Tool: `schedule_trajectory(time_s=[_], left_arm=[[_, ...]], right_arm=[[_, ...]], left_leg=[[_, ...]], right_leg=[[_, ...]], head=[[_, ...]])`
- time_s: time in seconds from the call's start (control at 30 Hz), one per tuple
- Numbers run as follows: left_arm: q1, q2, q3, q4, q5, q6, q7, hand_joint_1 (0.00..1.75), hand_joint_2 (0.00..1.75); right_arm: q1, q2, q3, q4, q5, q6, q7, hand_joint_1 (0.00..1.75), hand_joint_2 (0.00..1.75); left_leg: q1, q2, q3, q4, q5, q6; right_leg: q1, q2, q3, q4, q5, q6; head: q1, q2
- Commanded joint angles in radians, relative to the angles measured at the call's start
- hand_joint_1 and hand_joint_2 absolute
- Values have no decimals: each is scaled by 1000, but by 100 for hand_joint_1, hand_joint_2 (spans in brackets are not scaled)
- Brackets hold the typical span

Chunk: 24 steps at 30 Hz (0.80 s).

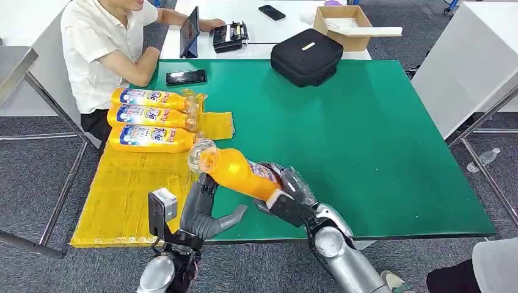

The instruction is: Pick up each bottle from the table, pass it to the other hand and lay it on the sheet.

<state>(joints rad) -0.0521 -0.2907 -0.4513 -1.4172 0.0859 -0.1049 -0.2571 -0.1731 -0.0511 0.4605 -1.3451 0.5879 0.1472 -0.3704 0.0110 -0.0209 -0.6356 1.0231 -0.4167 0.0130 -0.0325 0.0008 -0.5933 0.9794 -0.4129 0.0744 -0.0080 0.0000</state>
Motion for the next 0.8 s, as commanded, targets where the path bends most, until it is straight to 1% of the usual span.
schedule_trajectory(time_s=[0.03,0.07,0.17,0.2,0.23,0.27,0.3,0.33,0.37,0.47,0.53,0.6,0.63,0.67,0.77,0.8], left_arm=[[-26,-57,-68,65,47,-24,9,0,175],[-26,-57,-68,65,47,-24,9,0,175],[-25,-58,-70,66,46,-24,9,0,175],[-25,-56,-73,62,51,-29,2,0,175],[-25,-55,-75,60,51,-29,1,0,175],[-25,-54,-76,54,54,-29,0,0,175],[-27,-54,-78,53,56,-30,-2,0,175],[-29,-55,-78,53,56,-30,-2,0,175],[-30,-55,-79,53,58,-31,-4,0,175],[-40,-58,-80,57,67,-33,-8,0,175],[-43,-58,-78,57,71,-31,-12,0,175],[-38,-56,-76,40,23,11,-50,0,175],[-34,-56,-73,33,22,13,-50,0,175],[-34,-54,-72,31,22,13,-50,0,175],[-34,-54,-72,31,22,13,-50,0,175],[-34,-54,-72,31,22,13,-50,0,175]], right_arm=[[-100,8,106,162,43,-16,8,173,175],[-100,8,106,162,43,-16,8,173,175],[-99,5,106,163,43,-18,7,171,175],[-102,3,114,166,43,-18,6,171,175],[-103,1,117,168,43,-18,7,169,175],[-108,-1,126,171,46,-21,7,169,175],[-114,1,131,177,45,-22,7,169,175],[-116,1,132,177,45,-22,7,168,175],[-123,4,136,186,45,-23,6,175,175],[-141,9,156,207,41,-22,7,175,175],[-149,12,162,211,41,-24,7,175,175],[-134,0,161,178,41,-38,18,175,175],[-127,-7,159,169,41,-40,20,175,175],[-124,-10,158,167,41,-40,20,175,175],[-124,-10,158,167,41,-40,20,175,175],[-124,-10,158,167,41,-40,20,175,175]], left_leg=[[0,1,2,0,-1,0],[1,2,4,1,-2,0],[1,1,2,0,-1,0],[1,2,5,0,-2,0],[0,2,3,0,-2,0],[1,2,5,1,-3,0],[1,1,3,1,-2,0],[1,2,5,1,-3,0],[1,2,3,1,-2,0],[1,3,4,1,-3,0],[1,1,2,1,-1,0],[0,1,1,1,-1,0],[1,2,3,1,-2,0],[1,0,1,1,-1,0],[1,0,3,1,-2,0],[2,2,7,1,-4,0]], right_leg=[[1,0,2,-1,0,-2],[2,1,4,-1,-1,-4],[1,0,3,-1,-1,-3],[2,0,5,-1,-2,-4],[1,0,3,0,-1,-3],[2,0,5,-1,-2,-5],[1,0,3,0,-1,-3],[2,0,5,-1,-2,-4],[2,0,3,-1,-1,-3],[2,1,5,0,-2,-5],[1,0,2,0,-1,-3],[1,0,1,0,-1,-2],[1,0,3,0,-1,-4],[1,-1,1,0,-1,-2],[2,-1,4,0,-2,-4],[3,-1,8,-1,-3,-7]], head=[[0,0],[0,0],[0,0],[0,0],[0,0],[0,0],[0,0],[0,0],[0,0],[0,0],[0,0],[0,0],[0,0],[0,0],[0,0],[0,0]])
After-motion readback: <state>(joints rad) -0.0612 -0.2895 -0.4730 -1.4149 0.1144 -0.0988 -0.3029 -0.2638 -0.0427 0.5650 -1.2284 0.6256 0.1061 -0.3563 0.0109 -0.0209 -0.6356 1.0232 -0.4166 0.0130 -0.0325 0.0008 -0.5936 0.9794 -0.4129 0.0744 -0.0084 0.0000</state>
